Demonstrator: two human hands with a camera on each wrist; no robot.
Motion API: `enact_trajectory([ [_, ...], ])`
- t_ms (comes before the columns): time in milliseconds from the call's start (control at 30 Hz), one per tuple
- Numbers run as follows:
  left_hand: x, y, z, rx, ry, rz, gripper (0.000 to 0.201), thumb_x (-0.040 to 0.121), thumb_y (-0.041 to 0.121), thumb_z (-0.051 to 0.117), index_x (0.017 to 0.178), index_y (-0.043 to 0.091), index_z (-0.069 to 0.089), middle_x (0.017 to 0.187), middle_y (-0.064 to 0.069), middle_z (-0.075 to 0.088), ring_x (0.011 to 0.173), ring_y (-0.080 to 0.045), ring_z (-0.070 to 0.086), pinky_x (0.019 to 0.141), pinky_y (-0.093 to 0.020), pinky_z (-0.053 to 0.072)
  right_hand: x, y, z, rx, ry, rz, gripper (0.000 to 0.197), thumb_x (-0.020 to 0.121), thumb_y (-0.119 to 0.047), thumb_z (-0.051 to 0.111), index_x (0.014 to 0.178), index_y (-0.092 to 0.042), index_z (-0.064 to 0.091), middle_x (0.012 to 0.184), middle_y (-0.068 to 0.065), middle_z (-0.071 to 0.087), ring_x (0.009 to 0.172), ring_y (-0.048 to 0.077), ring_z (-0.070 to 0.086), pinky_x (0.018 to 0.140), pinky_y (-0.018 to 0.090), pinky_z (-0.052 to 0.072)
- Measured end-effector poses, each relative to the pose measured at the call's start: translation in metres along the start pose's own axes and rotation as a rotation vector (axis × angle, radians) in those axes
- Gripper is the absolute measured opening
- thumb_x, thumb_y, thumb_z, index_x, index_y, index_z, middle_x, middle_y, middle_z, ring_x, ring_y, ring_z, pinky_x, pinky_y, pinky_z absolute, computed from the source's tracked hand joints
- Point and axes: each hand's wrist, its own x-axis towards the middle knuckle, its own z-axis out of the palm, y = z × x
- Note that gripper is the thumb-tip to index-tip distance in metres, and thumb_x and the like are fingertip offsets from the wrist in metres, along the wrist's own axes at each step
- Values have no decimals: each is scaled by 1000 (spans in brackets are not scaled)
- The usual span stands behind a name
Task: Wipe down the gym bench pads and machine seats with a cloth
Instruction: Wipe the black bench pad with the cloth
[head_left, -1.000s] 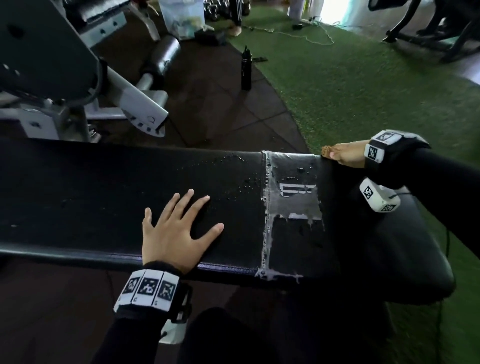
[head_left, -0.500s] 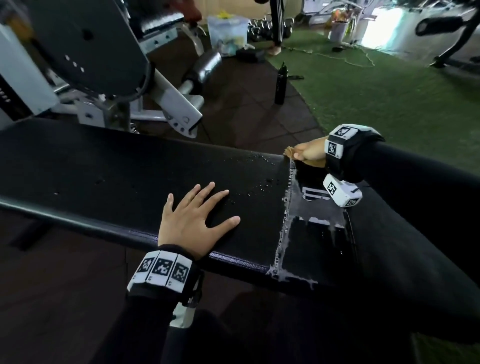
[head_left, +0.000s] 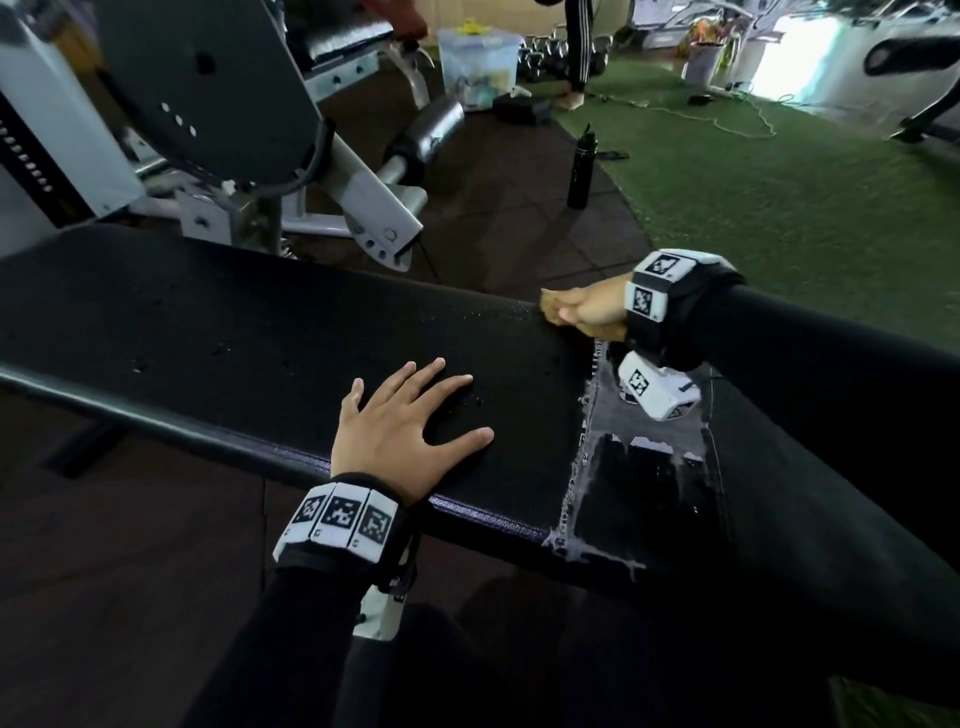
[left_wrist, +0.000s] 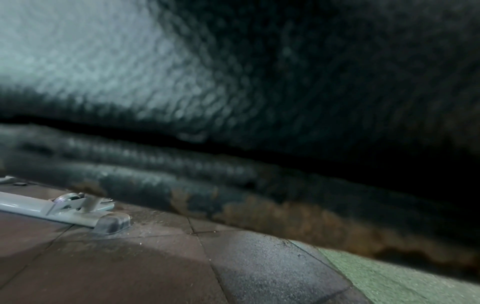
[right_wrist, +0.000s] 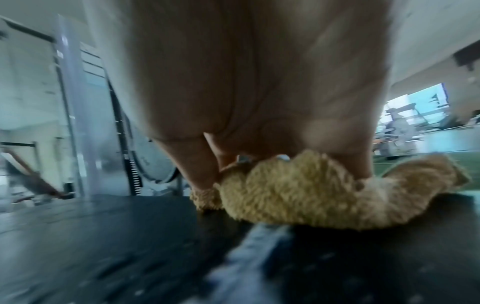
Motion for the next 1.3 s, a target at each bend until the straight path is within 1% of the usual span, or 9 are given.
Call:
enact_trajectory([
  [100,1,-1,0,-6,-6,1,78,66,93,14,136,60,20,153,29,16,142,4,4,118,-44,-2,-19,-22,19,-242,-38,-135,52,103,-22,27,150,-11,6,157,9,4,143,19,11,109,25,11],
  [267,1,-2,2,0,-1,13,79,65,93,12,137,61,20,153,29,16,143,3,5,118,-45,-1,-75,18,44,-388,-138,-278,54,102,-31,27,148,-34,-1,156,-4,-14,144,27,-11,116,48,-5],
  [500,2,-3,3,-16,15,12,78,66,93,14,136,60,23,153,28,18,143,2,6,118,-45,-1,-82,91,13,-285,-120,-20,54,101,-27,33,150,-20,10,157,2,-10,145,20,-1,118,37,3],
  [700,3,-3,4,-16,17,8,78,66,93,15,136,60,23,152,28,18,143,3,6,118,-45,-1,-34,41,-3,-306,47,41,49,102,-18,33,148,-9,19,151,13,30,135,26,33,102,22,22],
  [800,2,-3,4,-24,22,11,78,66,94,15,136,60,25,152,28,19,143,3,7,117,-45,-1,-24,8,6,-305,34,-67,51,102,-17,34,149,-10,15,155,11,19,141,23,22,102,20,19],
  [900,2,-3,3,-10,17,8,78,65,94,13,136,60,23,152,29,18,143,3,6,118,-44,0,-38,-4,26,-378,2,-240,54,102,-24,34,149,-27,9,158,1,4,144,19,8,113,31,8],
  [1000,2,-3,3,-1,12,13,79,65,93,12,136,61,21,153,29,17,143,3,6,118,-44,0,-69,16,42,-354,-68,-372,53,101,-29,34,147,-36,9,157,-8,-2,144,16,-1,116,42,-3],
  [1067,2,-3,2,-11,9,17,78,66,93,13,136,60,22,153,28,17,143,2,6,117,-44,-1,-88,41,43,-276,-112,-397,52,100,-28,36,145,-39,13,153,-17,-1,143,8,-6,117,38,-5],
  [1300,3,-3,1,-17,3,10,78,66,93,15,136,60,22,152,29,16,142,4,4,118,-43,-1,-67,81,9,-266,-59,-76,59,101,-25,37,148,-26,3,157,0,4,145,15,7,117,30,8],
])
